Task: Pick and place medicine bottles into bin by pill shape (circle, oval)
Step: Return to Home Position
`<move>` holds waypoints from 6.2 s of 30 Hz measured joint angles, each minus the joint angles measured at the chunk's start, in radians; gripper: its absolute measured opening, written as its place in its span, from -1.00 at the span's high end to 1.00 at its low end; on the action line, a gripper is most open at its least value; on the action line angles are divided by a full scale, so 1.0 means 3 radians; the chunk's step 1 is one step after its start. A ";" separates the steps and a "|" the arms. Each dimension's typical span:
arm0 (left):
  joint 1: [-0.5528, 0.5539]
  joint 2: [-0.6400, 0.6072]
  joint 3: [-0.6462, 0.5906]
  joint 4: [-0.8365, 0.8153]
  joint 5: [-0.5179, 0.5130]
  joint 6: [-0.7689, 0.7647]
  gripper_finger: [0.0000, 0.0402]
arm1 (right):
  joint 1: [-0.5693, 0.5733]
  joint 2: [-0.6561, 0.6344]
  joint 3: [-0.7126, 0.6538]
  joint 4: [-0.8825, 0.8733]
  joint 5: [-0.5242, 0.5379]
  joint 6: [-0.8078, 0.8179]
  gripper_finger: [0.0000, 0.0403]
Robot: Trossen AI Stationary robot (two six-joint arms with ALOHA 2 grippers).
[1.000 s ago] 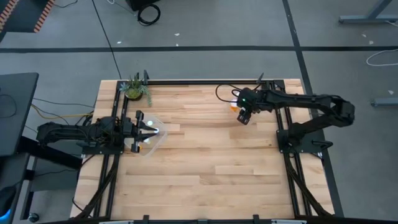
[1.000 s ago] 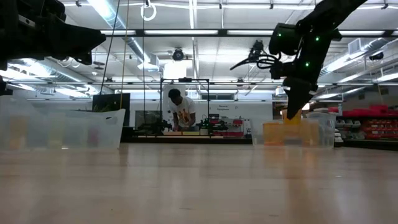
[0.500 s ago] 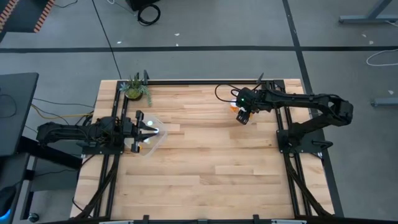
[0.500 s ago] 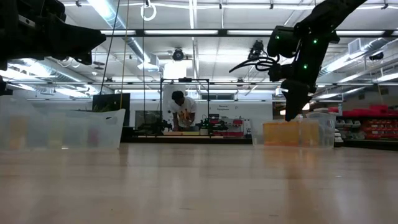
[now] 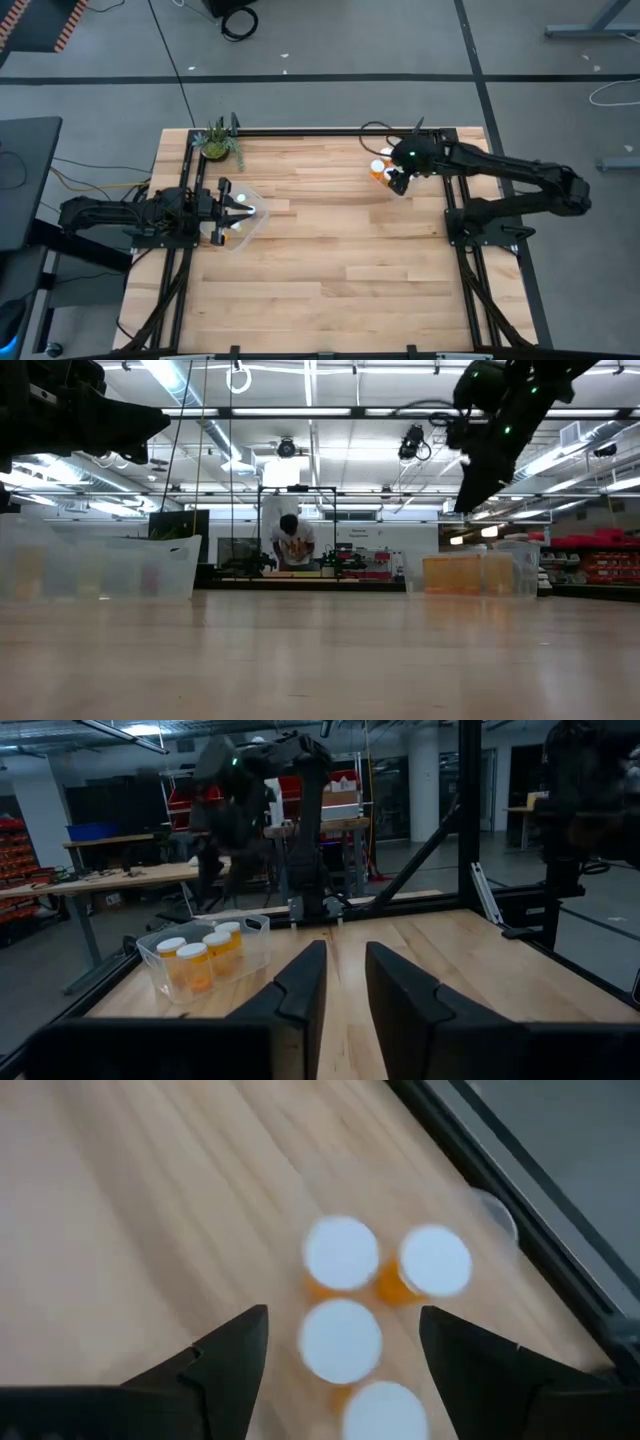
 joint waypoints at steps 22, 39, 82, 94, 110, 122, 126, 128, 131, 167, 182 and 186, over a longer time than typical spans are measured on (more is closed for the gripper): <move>0.0000 0.0000 0.0000 -0.0001 0.0001 0.0000 0.57 | 0.0620 -0.2081 -0.1278 0.1800 -0.0926 0.0105 -0.33; 0.0000 -0.0001 0.0000 -0.0001 0.0001 0.0001 0.57 | 0.0972 -0.2643 -0.2602 0.3002 -0.1004 0.0543 -0.33; 0.0000 0.0000 0.0001 -0.0001 0.0001 0.0000 0.60 | 0.1178 -0.2631 -0.2597 0.3062 -0.0636 -0.0005 -0.33; -0.0001 -0.0001 0.0000 -0.0001 0.0001 0.0000 0.57 | 0.1178 -0.2631 -0.2597 0.3062 -0.0636 -0.0005 -0.33; 0.0000 -0.0001 0.0000 0.0000 0.0001 0.0000 0.57 | 0.1178 -0.2629 -0.2595 0.3061 -0.0636 -0.0005 -0.33; 0.0000 -0.0001 0.0000 0.0000 0.0001 0.0000 0.59 | 0.1178 -0.2629 -0.2595 0.3061 -0.0636 -0.0005 -0.33; 0.0000 -0.0001 0.0000 -0.0001 0.0001 0.0000 0.57 | 0.1178 -0.2629 -0.2595 0.3061 -0.0636 -0.0005 -0.33; 0.0000 -0.0001 0.0001 0.0000 0.0000 -0.0001 0.57 | 0.1178 -0.2629 -0.2595 0.3061 -0.0636 -0.0005 -0.33; 0.0000 -0.0001 0.0000 0.0000 0.0000 -0.0001 0.59 | 0.1178 -0.2629 -0.2595 0.3061 -0.0636 -0.0005 -0.33; 0.0000 -0.0001 0.0000 0.0000 0.0001 0.0000 0.59 | 0.1178 -0.2629 -0.2595 0.3060 -0.0636 -0.0006 -0.33; -0.0001 -0.0001 0.0000 0.0000 0.0000 0.0001 0.57 | 0.1177 -0.2629 -0.2595 0.3061 -0.0636 -0.0006 -0.33; 0.0000 -0.0001 0.0000 0.0000 0.0000 0.0000 0.60 | 0.1177 -0.2629 -0.2595 0.3061 -0.0637 -0.0006 -0.33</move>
